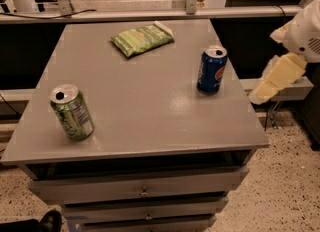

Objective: Move pepsi can near green jalapeno chip bag

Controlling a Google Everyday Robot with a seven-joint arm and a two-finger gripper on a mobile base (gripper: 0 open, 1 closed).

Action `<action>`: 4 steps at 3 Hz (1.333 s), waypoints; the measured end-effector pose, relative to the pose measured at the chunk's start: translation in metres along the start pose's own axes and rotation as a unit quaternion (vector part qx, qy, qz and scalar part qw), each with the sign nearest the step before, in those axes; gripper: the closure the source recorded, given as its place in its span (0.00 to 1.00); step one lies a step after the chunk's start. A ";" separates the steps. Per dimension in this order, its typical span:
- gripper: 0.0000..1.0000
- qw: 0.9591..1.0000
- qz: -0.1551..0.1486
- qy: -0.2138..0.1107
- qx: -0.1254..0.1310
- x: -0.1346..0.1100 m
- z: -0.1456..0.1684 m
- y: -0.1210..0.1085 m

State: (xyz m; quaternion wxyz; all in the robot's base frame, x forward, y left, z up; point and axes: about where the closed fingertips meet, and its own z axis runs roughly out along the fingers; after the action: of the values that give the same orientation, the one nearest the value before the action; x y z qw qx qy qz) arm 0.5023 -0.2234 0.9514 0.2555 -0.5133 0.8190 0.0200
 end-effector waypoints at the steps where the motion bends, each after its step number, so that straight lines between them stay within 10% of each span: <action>1: 0.00 0.999 0.016 -0.037 -0.003 -0.007 0.032 -0.015; 3: 0.00 0.988 0.050 -0.141 -0.039 -0.016 0.090 -0.024; 4: 0.00 0.973 0.068 -0.214 -0.049 -0.028 0.104 -0.030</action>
Offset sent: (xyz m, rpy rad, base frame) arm 0.0674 0.0323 -0.0789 0.3044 -0.0056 0.0010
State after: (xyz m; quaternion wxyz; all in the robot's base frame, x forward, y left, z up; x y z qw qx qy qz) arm 0.5791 -0.1833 0.8803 0.3973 -0.4517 0.7767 0.1867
